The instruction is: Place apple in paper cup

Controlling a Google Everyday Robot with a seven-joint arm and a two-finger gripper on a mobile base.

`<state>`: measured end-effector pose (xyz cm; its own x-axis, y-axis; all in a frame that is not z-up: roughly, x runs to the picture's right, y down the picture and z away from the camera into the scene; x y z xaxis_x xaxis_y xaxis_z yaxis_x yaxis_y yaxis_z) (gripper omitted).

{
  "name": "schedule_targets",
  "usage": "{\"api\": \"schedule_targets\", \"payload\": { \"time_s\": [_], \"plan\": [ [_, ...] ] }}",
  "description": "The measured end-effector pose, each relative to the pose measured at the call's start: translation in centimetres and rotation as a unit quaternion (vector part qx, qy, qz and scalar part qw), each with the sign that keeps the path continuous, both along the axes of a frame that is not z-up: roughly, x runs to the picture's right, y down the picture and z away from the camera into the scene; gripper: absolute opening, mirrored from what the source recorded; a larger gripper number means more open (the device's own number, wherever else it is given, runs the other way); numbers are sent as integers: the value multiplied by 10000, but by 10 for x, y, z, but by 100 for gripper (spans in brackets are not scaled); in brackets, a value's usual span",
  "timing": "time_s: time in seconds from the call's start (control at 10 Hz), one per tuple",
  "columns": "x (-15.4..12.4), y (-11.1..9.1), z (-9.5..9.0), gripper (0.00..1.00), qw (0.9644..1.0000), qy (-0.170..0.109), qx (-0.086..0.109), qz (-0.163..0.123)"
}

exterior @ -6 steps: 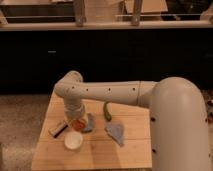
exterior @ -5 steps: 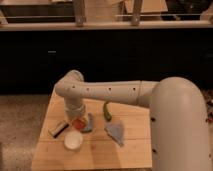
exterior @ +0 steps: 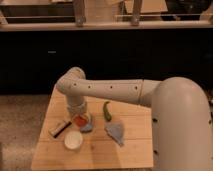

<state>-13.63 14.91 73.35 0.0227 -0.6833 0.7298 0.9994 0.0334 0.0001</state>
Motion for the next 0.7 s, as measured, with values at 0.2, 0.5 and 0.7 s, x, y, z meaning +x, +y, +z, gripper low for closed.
{"api": "schedule_targets", "payload": {
  "time_s": [0.2, 0.5, 0.7],
  "plan": [
    [-6, -2, -10, 0, 9999, -139, 8, -69],
    [-17, 0, -38, 0, 9987, -428, 46, -271],
    [-24, 7, -59, 0, 9974, -588, 57, -416]
  ]
}}
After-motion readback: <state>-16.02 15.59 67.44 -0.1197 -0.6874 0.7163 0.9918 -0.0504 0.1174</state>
